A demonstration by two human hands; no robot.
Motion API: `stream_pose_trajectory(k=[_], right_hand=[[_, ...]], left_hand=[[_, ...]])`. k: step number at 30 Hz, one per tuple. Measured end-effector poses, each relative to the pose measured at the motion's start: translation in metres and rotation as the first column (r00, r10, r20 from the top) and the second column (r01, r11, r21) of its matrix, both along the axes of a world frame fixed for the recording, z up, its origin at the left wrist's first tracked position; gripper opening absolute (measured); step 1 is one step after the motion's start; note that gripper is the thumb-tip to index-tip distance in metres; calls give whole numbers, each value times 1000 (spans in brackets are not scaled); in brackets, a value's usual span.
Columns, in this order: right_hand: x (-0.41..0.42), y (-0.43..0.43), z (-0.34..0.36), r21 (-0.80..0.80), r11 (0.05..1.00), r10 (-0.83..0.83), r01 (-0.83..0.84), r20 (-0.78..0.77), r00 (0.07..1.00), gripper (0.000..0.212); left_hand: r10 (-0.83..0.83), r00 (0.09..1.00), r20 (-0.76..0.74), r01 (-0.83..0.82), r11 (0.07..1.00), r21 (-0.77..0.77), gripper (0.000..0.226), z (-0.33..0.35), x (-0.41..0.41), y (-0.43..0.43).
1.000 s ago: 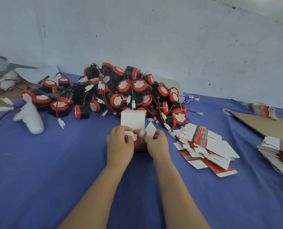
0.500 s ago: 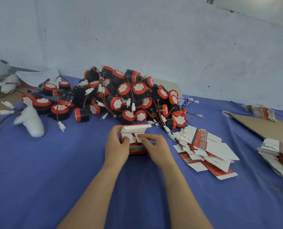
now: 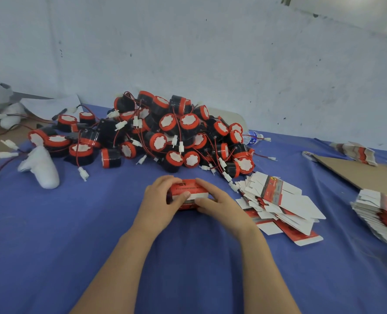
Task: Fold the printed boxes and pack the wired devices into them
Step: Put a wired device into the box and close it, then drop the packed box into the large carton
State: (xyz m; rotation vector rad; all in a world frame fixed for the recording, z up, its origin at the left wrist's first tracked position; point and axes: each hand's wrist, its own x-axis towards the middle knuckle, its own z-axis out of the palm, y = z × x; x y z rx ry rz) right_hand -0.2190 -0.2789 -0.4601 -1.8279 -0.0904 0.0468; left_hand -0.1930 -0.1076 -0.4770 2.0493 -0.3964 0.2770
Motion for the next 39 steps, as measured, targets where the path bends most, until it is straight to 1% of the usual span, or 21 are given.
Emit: stream_pose_trajectory(k=[1, 2, 4, 8, 12, 14, 16, 18, 21, 23, 24, 25, 27, 28, 29, 30, 31, 33, 35, 37, 39], right_hand=[[0, 0, -1, 3, 1000, 5, -5, 10, 1000, 47], [0, 0, -2, -30, 999, -19, 20, 48, 999, 45], [2, 3, -3, -89, 990, -99, 112, 140, 985, 38], [4, 7, -7, -50, 972, -215, 231, 217, 952, 28], [5, 13, -8, 17, 965, -256, 260, 256, 932, 22], [5, 14, -7, 71, 965, -260, 251, 221, 940, 17], [5, 15, -6, 156, 950, -293, 270, 152, 944, 10], [7, 19, -7, 220, 922, -343, 318, 84, 936, 14], [10, 25, -9, 257, 879, -409, 401, -22, 912, 10], [12, 27, -7, 223, 873, -420, 434, -108, 901, 15], [12, 30, -5, 174, 884, -417, 435, -128, 900, 13], [12, 34, -4, 114, 895, -417, 430, -126, 900, 17], [9, 40, -2, 24, 892, -447, 451, -89, 890, 30], [5, 43, 0, 13, 888, -457, 459, -83, 886, 31], [1, 44, 3, 33, 886, -460, 463, -80, 884, 28], [-5, 44, 6, 67, 883, -460, 466, -79, 884, 23], [-12, 41, 12, 97, 872, -474, 479, -70, 878, 22], [-29, 24, 28, 183, 817, -551, 547, -35, 834, 32], [-55, -3, 54, 343, 724, -643, 599, 22, 765, 26], [-100, -49, 86, 391, 611, -773, 688, 104, 626, 21], [-158, -101, 114, 391, 459, -888, 798, 183, 421, 19]], left_hand=[[5, 1000, 7, -5, 1000, 12, 39, 0, 0, 0], [8, 1000, 16, -8, 999, 31, 43, 0, 0, 0], [20, 999, 39, -23, 997, 73, 43, -1, 0, 0], [60, 996, 70, -65, 995, 76, 35, 3, 0, -1], [31, 999, 34, -33, 999, 40, 30, 4, -2, -4], [26, 1000, -9, -26, 1000, -12, 31, 4, -3, -5], [48, 998, -52, -53, 993, -102, 29, 6, -4, -8], [79, 991, -104, -97, 978, -185, 27, 7, -6, -13], [128, 981, -144, -157, 965, -212, 31, 6, -9, -21], [123, 950, -286, -203, 942, -267, 48, 7, -9, -24], [118, 923, -365, -226, 936, -271, 53, 6, -8, -25], [116, 907, -406, -230, 942, -244, 49, 7, -7, -27], [120, 896, -427, -223, 954, -200, 35, 10, -7, -31], [127, 896, -425, -230, 952, -201, 37, 14, -9, -33], [112, 903, -415, -222, 948, -227, 43, 19, -12, -35], [77, 917, -392, -197, 941, -276, 47, 24, -16, -36], [31, 937, -349, -158, 927, -342, 48, 32, -21, -40], [-83, 969, -232, -37, 882, -470, 45, 55, -34, -57], [-190, 973, -130, 94, 844, -528, 43, 82, -50, -88], [-327, 942, -74, 227, 784, -577, 40, 111, -78, -141], [-497, 866, -61, 348, 685, -640, 35, 137, -122, -207]])
